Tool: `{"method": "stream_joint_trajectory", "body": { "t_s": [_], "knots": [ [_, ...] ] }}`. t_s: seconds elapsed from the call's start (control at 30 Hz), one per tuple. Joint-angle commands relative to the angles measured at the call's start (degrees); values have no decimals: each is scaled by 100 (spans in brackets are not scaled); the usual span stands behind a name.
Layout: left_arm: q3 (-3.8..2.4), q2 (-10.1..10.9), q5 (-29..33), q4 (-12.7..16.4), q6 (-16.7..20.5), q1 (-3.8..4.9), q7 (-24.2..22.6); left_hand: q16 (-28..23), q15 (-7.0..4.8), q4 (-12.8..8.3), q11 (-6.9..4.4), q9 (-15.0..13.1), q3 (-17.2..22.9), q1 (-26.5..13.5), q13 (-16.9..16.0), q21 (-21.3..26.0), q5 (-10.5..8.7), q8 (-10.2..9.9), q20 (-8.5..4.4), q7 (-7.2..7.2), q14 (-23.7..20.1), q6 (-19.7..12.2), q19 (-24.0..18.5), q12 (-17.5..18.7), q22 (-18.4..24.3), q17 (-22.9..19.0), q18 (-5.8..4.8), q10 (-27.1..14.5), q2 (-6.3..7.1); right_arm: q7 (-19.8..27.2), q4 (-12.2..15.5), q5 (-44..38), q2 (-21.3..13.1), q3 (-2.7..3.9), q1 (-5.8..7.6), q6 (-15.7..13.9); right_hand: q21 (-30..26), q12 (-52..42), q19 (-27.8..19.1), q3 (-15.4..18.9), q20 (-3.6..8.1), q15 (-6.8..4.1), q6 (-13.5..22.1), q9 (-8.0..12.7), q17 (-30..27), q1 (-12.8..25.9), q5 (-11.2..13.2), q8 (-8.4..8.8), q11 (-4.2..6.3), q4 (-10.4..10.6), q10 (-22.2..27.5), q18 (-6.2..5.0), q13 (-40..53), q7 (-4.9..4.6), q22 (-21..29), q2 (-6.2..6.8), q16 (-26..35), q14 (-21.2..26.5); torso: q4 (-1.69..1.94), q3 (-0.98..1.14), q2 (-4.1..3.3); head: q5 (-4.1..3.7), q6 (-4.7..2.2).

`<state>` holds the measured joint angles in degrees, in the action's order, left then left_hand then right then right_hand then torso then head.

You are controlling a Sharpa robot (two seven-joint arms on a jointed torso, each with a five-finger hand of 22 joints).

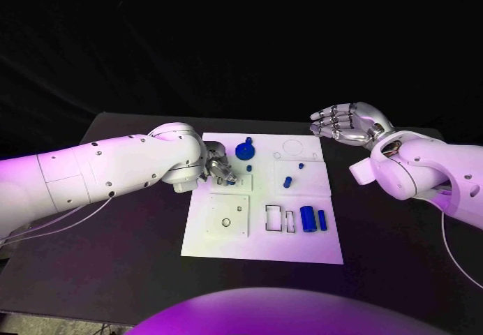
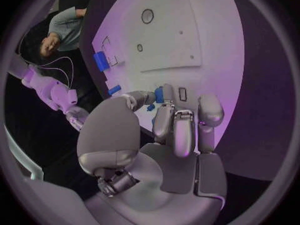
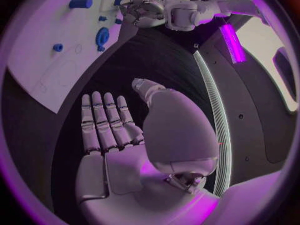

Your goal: Assemble the parts on the task board

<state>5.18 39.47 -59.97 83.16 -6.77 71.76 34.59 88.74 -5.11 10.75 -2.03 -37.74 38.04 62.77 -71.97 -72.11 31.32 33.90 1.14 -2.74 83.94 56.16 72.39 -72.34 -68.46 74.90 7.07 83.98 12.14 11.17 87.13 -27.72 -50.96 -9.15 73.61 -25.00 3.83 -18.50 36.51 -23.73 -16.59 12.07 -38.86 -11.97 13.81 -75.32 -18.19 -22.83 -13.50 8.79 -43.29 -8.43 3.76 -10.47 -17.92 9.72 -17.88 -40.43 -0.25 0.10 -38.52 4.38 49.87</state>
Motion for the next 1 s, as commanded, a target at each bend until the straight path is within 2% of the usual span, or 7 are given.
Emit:
{"method": "stream_joint_trajectory", "body": {
  "t_s": [0.03, 0.3, 0.5, 0.57, 0.9, 1.0],
  "knots": [
    [3, -31, 14, -14, -142, -3, 38, 34, -24, -1136, -33, -19, 1167, -10, -4, -14, -94, 38, 4, 93, 558, 73, 32, 8, -12, 1248, -103, 253, -65, 22, 11, -19, 2, 0, -4, 84, -22, -23, -40, -4, -1, 23, -19, 6, -5, 47, -25, -19, -4, 24, -34, 26, -9, -558, 6, -4, 39, 5, -7, -1, 3, 4, 11],
    [3, -83, 27, -39, -192, -1, 42, 44, -23, -1083, -41, -44, 1104, -83, -21, -6, -194, 80, 10, 109, 563, 105, 43, -8, -26, 1277, -107, 267, -76, 21, 17, -19, -5, 0, -5, 80, -22, -23, -40, -4, -1, 23, -19, 6, -5, 47, -25, -19, -4, 24, -34, 26, -9, -558, 6, -4, 39, 5, -9, 4, 2, -8, 13],
    [2, -118, 60, -63, -220, 2, 62, 49, -35, -854, -66, -127, 894, -284, -28, 58, -561, 161, 11, 152, 565, 96, 57, -7, -19, 1288, -110, 278, -127, 16, 22, -19, -6, 0, -5, 89, -21, -23, -39, -5, -1, 23, -18, 8, -8, 51, -34, -20, -4, 26, -33, 26, -9, -558, 11, -6, 40, 4, -4, 2, 2, -16, 13],
    [2, -129, 65, -75, -231, 4, 68, 47, -43, -756, -77, -152, 819, -362, -30, 89, -765, 173, 6, 168, 564, 77, 64, -6, -11, 1281, -109, 278, -131, 16, 22, -19, -4, 0, -5, 91, -21, -23, -39, -5, -1, 23, -18, 8, -8, 51, -34, -20, -4, 26, -33, 26, -9, -558, 11, -6, 40, 4, -3, 2, 5, -18, 13],
    [2, -160, 70, -137, -223, 8, 92, 48, -54, -536, -92, -175, 622, -495, -48, 140, -996, 176, -4, 189, 564, 73, 85, -15, 0, 1284, -110, 281, -123, 4, 19, -19, 1, 0, -5, 123, -22, -23, -51, -3, -2, 24, -16, 11, -13, 63, -50, -21, -5, 32, -31, 27, -10, -559, 24, -7, 43, 6, 3, 1, 4, -27, 13],
    [1, -165, 70, -154, -224, 9, 97, 48, -57, -446, -95, -175, 548, -527, -52, 159, -1130, 168, -8, 193, 564, 74, 94, -16, 3, 1284, -111, 280, -122, 3, 19, -19, 0, 0, -5, 126, -22, -23, -51, -3, -2, 24, -16, 11, -13, 63, -50, -21, -5, 32, -31, 27, -10, -559, 24, -7, 43, 6, 3, 0, 4, -31, 13]
  ]
}}
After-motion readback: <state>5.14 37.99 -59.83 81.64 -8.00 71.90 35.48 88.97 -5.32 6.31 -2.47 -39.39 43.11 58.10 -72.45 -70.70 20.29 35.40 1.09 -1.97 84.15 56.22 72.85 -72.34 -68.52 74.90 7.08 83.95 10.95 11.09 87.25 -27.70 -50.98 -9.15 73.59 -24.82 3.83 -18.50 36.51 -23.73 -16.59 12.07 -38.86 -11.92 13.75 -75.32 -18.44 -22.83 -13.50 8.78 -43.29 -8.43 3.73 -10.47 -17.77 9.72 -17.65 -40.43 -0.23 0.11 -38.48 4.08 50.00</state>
